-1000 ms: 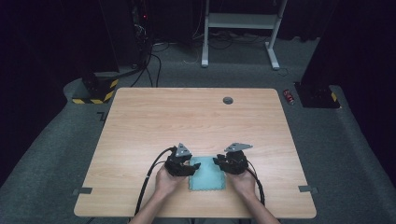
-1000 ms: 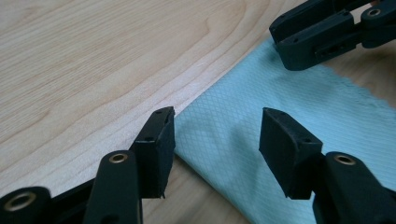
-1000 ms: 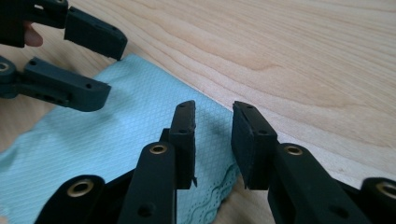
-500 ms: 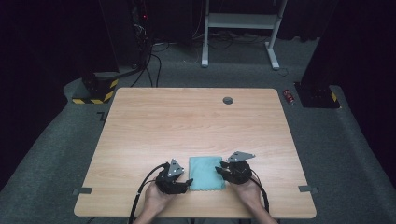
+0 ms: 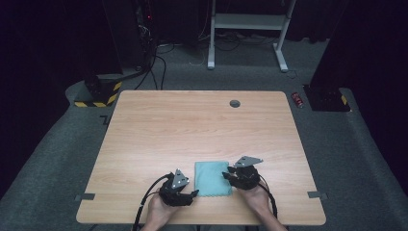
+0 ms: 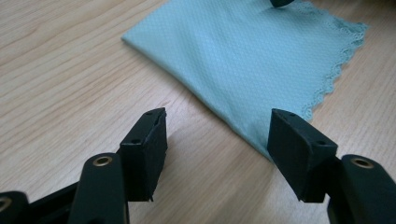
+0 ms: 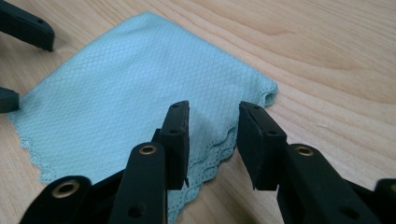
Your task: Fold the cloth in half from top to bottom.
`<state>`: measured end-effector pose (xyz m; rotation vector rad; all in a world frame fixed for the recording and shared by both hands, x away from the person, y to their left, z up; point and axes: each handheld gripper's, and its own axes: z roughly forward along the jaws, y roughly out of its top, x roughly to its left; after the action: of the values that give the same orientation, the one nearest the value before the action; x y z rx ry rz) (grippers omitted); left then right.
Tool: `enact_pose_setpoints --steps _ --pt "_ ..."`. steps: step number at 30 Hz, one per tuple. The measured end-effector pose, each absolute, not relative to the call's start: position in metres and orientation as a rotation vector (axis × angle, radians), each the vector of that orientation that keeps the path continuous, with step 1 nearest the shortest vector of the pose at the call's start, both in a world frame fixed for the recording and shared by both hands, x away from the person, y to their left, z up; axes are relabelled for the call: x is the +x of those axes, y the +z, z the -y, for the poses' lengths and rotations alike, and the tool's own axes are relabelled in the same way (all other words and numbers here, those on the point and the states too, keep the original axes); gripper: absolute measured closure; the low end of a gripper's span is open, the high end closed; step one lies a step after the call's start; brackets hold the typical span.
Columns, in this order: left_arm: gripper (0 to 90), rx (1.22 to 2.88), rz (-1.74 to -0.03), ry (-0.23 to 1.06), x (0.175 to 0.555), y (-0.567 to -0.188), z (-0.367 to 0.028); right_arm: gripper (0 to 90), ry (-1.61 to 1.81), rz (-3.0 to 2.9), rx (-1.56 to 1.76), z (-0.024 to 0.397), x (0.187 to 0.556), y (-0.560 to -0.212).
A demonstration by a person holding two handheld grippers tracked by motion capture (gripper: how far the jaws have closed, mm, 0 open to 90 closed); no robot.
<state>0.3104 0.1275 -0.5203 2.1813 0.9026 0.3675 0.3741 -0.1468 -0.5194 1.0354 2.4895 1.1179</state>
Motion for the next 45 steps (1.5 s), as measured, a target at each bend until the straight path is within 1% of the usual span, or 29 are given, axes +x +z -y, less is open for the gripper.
enact_pose_setpoints --steps 2,6,10,15,18,24,31,38,42,45 --pt "37.6 2.154 -0.899 0.356 0.309 -0.518 -0.131 63.4 1.118 -2.495 1.043 0.148 0.374 -0.519" --pt "37.2 2.047 -0.959 0.320 0.312 -0.513 -0.146 62.4 1.186 -2.441 1.057 0.156 0.372 -0.512" --pt "37.0 1.983 -1.036 0.346 0.320 -0.513 -0.167 61.1 1.192 -2.385 1.096 0.171 0.370 -0.507" --pt "37.0 1.932 -1.140 0.388 0.327 -0.516 -0.192 59.4 1.191 -2.279 1.210 0.206 0.368 -0.505" --pt "37.0 1.920 -1.185 0.413 0.330 -0.518 -0.203 58.0 1.176 -2.235 1.269 0.222 0.366 -0.506" --pt "36.5 1.905 -1.286 0.470 0.337 -0.523 -0.220 55.0 1.106 -2.176 1.328 0.242 0.364 -0.513" --pt "36.3 1.900 -1.333 0.535 0.343 -0.528 -0.229 50.9 1.035 -2.129 1.401 0.259 0.360 -0.522" --pt "34.1 1.958 -1.323 0.601 0.345 -0.528 -0.225 43.5 0.945 -2.133 1.377 0.259 0.361 -0.522" --pt "30.5 1.961 -1.323 0.599 0.345 -0.528 -0.225 39.2 0.926 -2.140 1.363 0.257 0.361 -0.523" --pt "29.5 1.964 -1.327 0.600 0.345 -0.528 -0.225 38.6 0.920 -2.137 1.368 0.256 0.361 -0.523"
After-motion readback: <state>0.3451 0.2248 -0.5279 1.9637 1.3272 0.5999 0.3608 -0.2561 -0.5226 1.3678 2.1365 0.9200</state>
